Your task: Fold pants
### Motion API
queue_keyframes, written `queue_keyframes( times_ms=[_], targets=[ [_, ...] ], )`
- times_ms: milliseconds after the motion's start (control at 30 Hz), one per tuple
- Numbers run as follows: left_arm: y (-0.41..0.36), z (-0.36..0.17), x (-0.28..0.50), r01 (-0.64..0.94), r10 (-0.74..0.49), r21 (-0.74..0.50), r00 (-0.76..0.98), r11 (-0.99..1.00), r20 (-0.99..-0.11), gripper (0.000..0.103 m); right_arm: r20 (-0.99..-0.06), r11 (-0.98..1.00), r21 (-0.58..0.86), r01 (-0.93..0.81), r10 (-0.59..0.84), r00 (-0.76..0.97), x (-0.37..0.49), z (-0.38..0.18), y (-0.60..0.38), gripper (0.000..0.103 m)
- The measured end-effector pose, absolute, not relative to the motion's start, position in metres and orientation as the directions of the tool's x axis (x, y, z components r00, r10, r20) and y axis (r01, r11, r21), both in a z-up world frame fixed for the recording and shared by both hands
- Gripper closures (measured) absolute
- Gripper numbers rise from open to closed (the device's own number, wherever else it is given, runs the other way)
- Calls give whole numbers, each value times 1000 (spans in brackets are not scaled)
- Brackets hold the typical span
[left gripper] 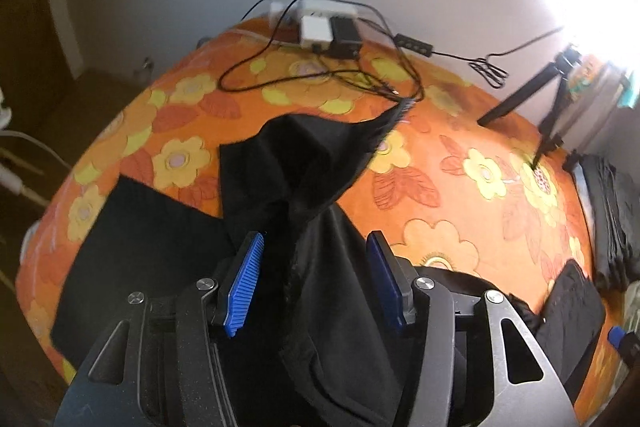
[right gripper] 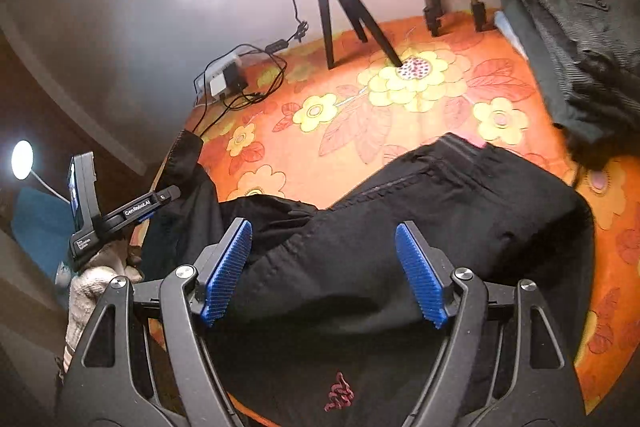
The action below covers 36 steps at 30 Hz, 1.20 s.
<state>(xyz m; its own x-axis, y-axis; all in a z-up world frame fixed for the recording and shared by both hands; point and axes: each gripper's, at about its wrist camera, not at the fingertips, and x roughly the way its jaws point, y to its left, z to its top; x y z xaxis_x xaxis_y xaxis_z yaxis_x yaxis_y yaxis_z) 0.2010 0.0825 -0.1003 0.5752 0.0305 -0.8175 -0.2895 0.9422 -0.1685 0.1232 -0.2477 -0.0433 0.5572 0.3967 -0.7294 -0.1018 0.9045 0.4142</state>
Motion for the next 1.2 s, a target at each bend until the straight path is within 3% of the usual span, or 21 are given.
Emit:
queue_keyframes(
  times_ms=[67, 133, 233, 533, 767, 800, 867, 900, 1200],
  targets=[
    [89, -105, 202, -311, 33, -178, 569, 934, -821, 79, -715, 890, 433, -141, 435, 548, 128, -43, -236, 26],
    [96, -108, 201, -327, 28, -200, 578, 923, -815, 94, -699, 877, 442, -191, 469, 540, 128, -42, -222, 26],
    [109, -109, 198, -335, -8, -260, 600, 905, -800, 98, -681, 835, 458, -305, 550, 483, 125, -42, -195, 26],
    [135, -106, 182, -325, -75, -363, 646, 873, -760, 98, -726, 705, 275, -654, 598, 340, 79, -54, -117, 26],
    [137, -103, 179, -285, -141, -409, 646, 867, -750, 97, -785, 673, 141, -726, 522, 332, 55, -74, -88, 26],
    [134, -104, 181, -280, -143, -397, 634, 874, -760, 96, -791, 678, 133, -723, 512, 335, 55, -76, -87, 26],
    [128, -108, 183, -274, -133, -369, 615, 888, -777, 75, -797, 685, 124, -718, 500, 339, 56, -80, -85, 26],
    [126, -109, 184, -273, -124, -355, 611, 894, -782, 73, -798, 686, 125, -717, 499, 339, 56, -79, -84, 26],
    [97, -109, 206, -221, 17, -149, 608, 964, -794, 72, -799, 709, 115, -696, 482, 360, 57, -77, -89, 26]
  ],
)
